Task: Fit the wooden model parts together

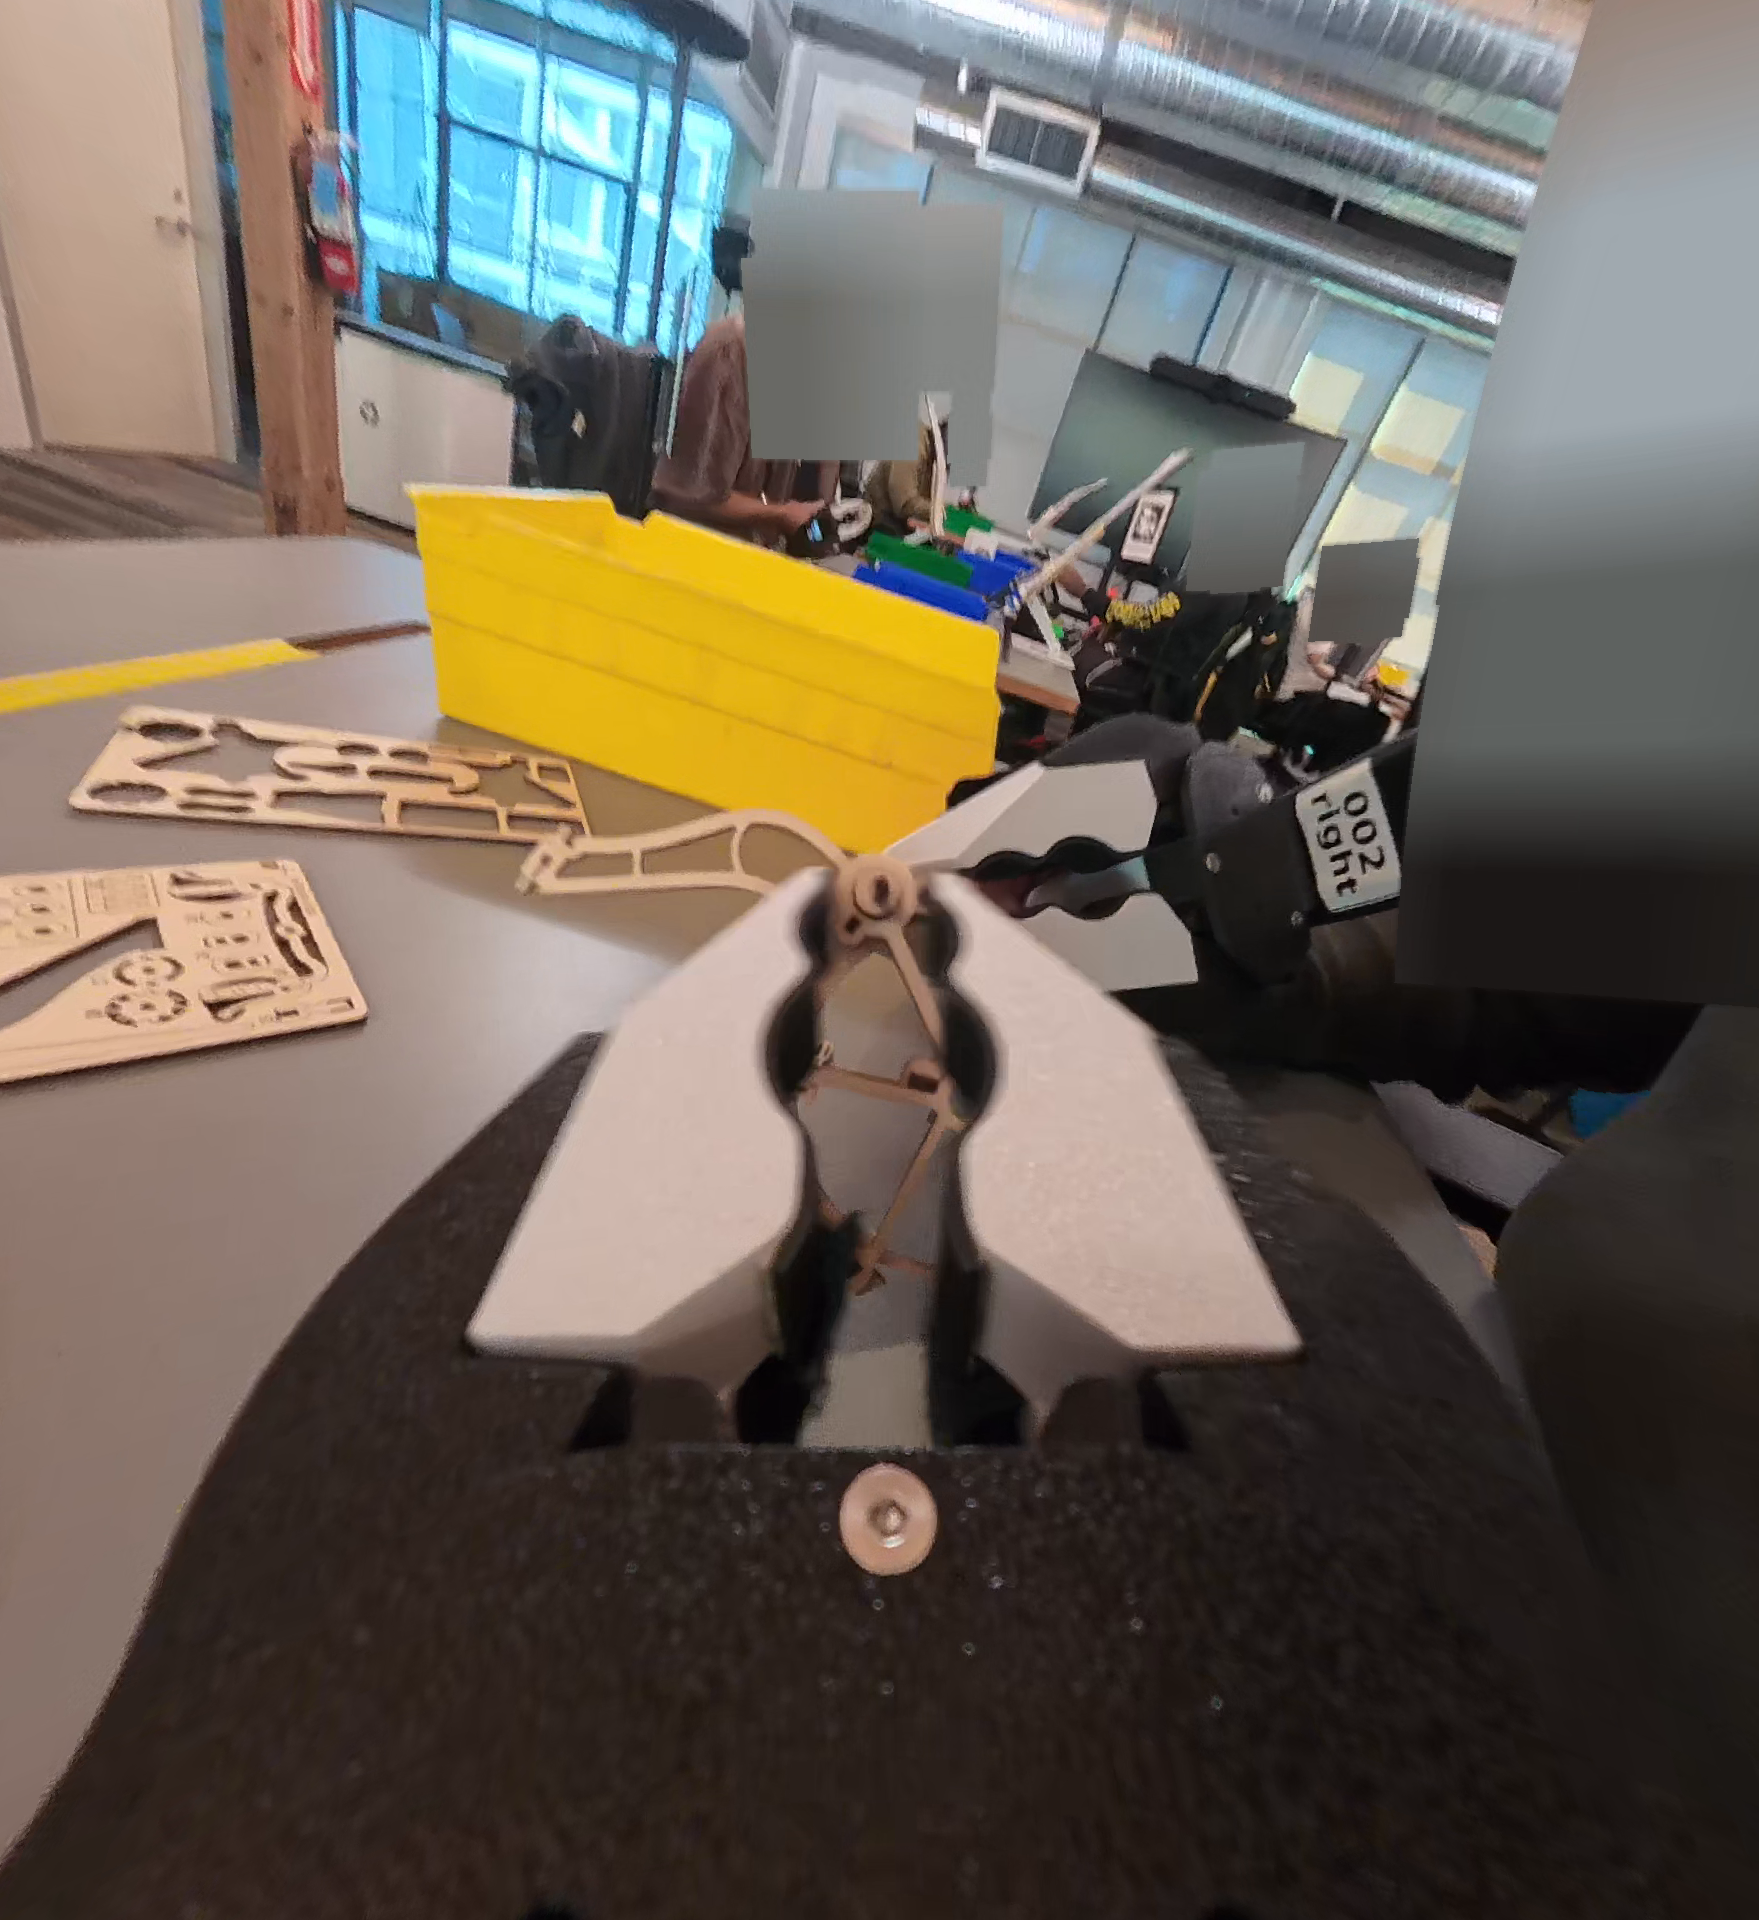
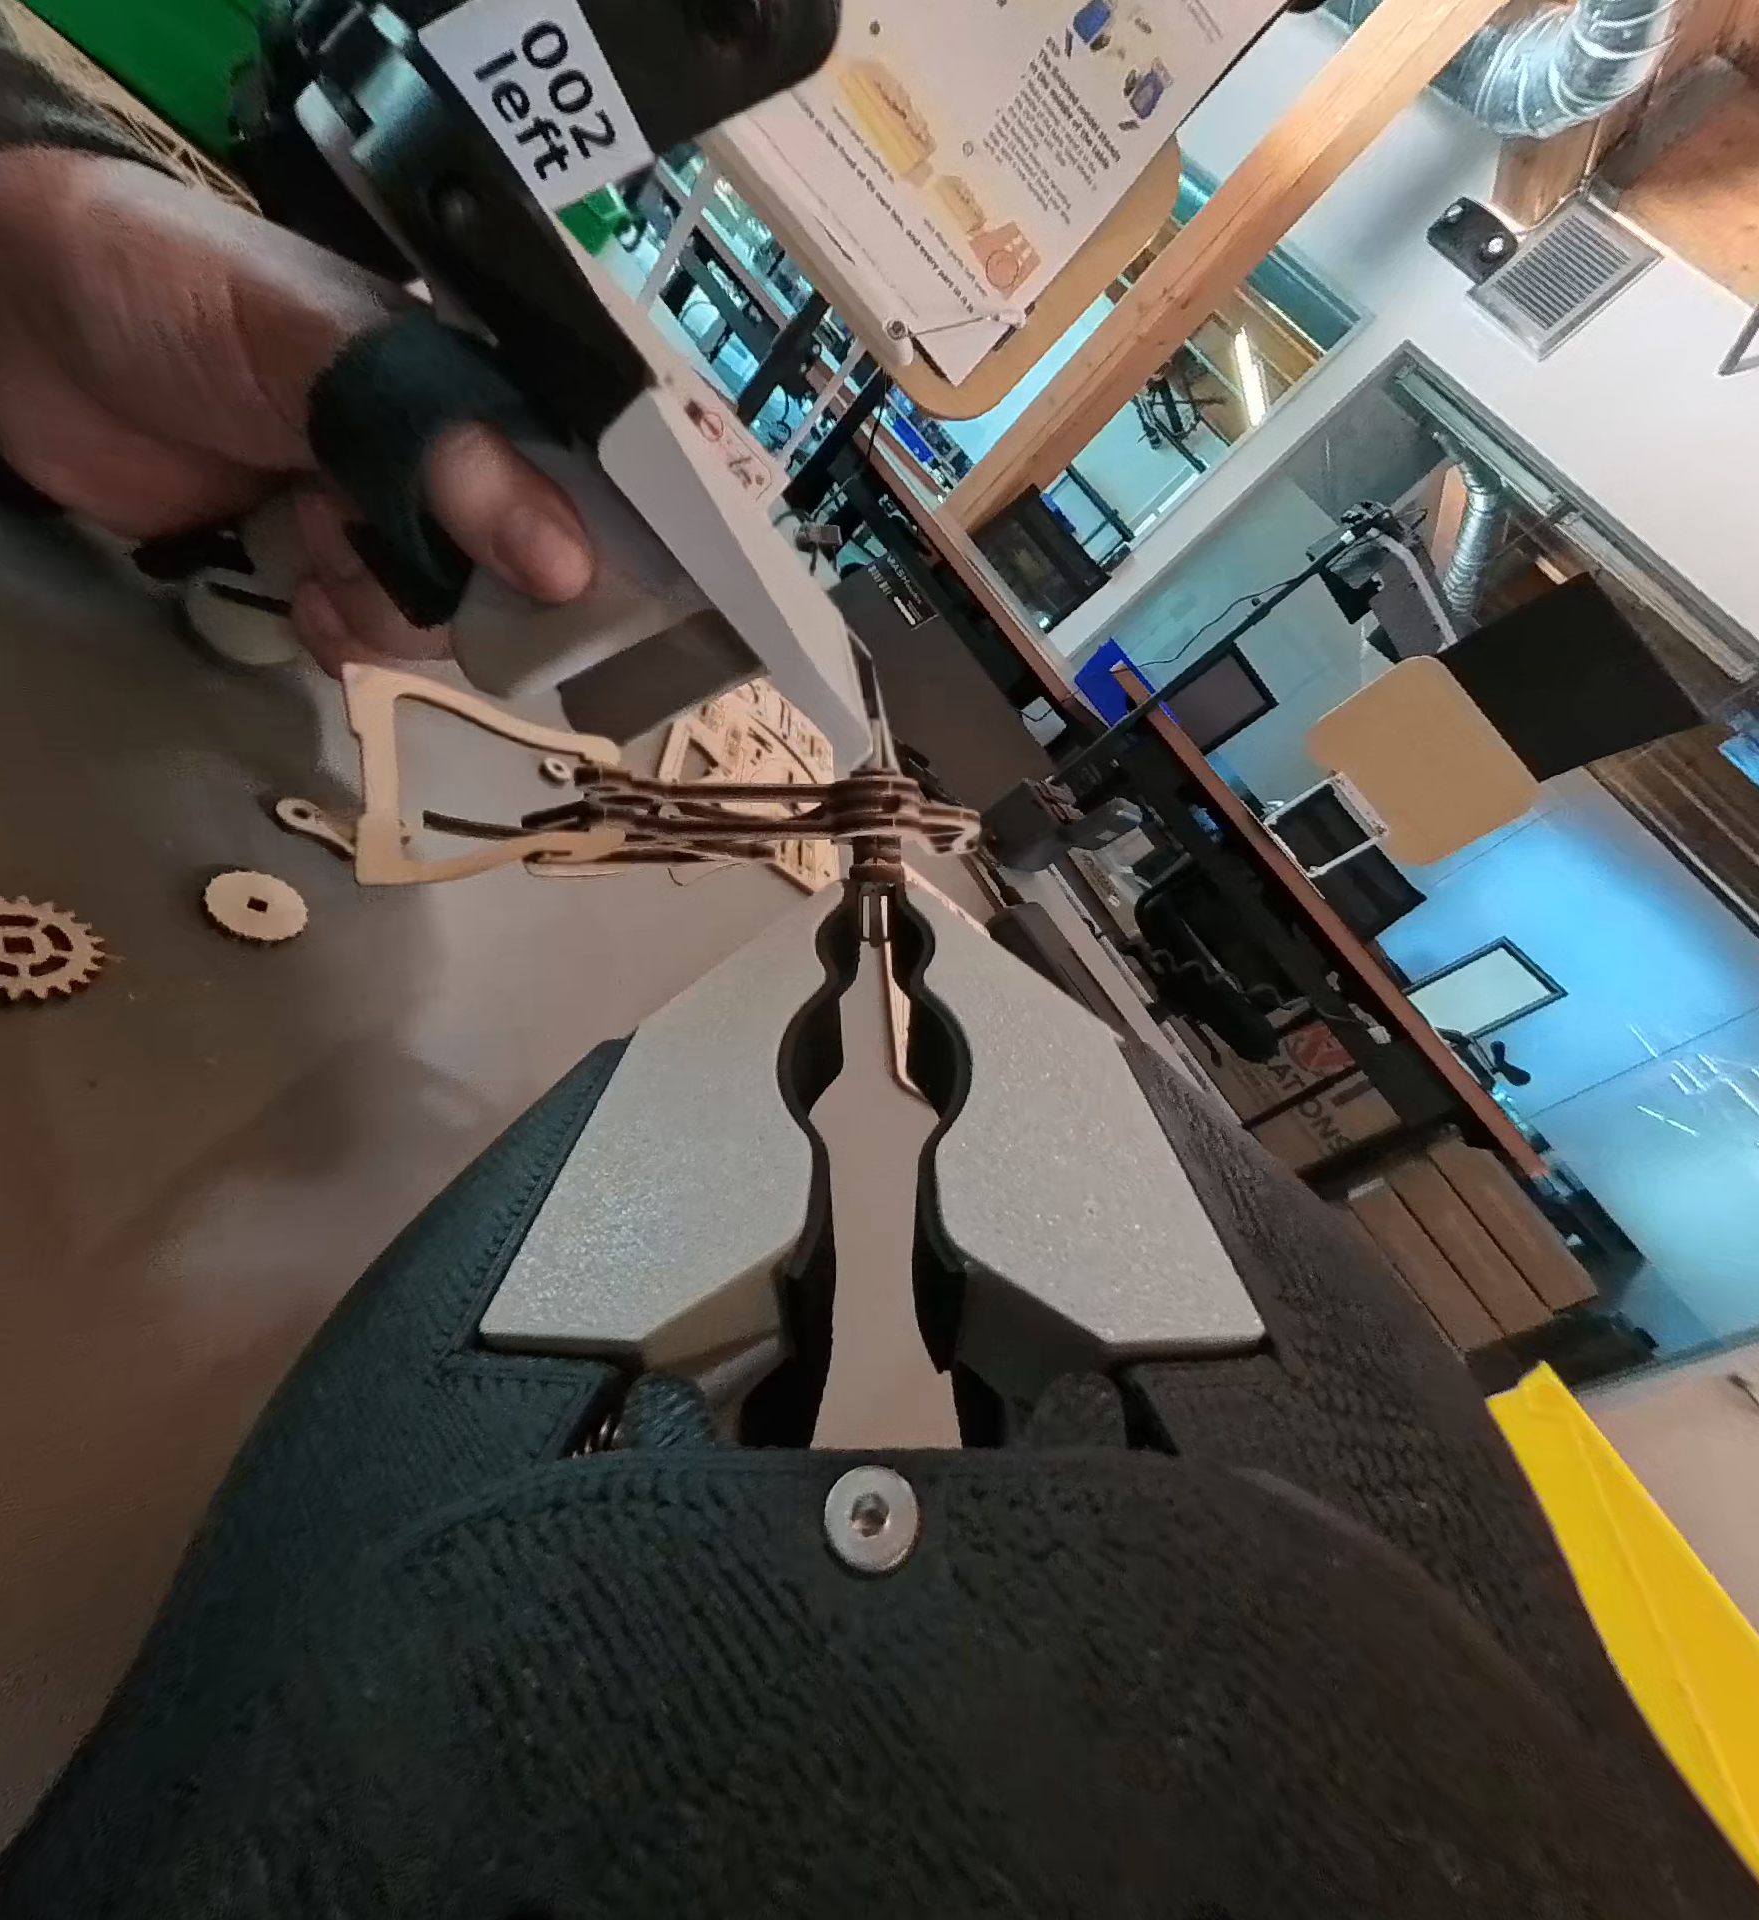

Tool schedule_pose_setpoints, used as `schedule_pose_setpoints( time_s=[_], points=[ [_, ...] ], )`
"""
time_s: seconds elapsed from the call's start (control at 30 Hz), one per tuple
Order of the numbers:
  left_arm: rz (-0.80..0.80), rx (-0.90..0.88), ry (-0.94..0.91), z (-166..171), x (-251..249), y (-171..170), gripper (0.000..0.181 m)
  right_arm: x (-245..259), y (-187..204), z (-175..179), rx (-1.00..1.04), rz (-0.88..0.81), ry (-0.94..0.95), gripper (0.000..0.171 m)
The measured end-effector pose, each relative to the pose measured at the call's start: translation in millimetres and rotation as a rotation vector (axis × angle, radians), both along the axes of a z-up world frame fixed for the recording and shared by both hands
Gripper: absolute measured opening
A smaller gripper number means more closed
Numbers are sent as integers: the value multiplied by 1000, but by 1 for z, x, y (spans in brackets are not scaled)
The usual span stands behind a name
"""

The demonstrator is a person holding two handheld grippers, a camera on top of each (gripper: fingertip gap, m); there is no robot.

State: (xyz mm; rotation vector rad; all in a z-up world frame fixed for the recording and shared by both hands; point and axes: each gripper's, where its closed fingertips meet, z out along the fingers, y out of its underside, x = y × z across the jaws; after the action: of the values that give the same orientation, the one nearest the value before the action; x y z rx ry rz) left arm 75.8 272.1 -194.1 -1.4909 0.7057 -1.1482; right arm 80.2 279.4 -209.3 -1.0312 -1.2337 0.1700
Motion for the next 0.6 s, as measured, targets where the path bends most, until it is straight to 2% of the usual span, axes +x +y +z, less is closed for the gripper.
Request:
schedule_pose_setpoints(
  time_s=[0.07,0.33,0.4,0.5,0.6],
  points=[
    [13,13,-14,4,-4,0,30,2,0,1,-3,2,13,3],
    [57,40,37,12,-26,-2,42,13,10,8,-28,-16,77,3],
    [11,24,124,5,-28,-10,44,17,14,10,-28,-31,90,3],
    [-126,-98,284,-19,-21,-34,60,23,19,12,-37,-43,109,3],
    [-242,-120,475,-45,-14,-63,48,24,21,12,-48,-47,117,3]
  ],
)
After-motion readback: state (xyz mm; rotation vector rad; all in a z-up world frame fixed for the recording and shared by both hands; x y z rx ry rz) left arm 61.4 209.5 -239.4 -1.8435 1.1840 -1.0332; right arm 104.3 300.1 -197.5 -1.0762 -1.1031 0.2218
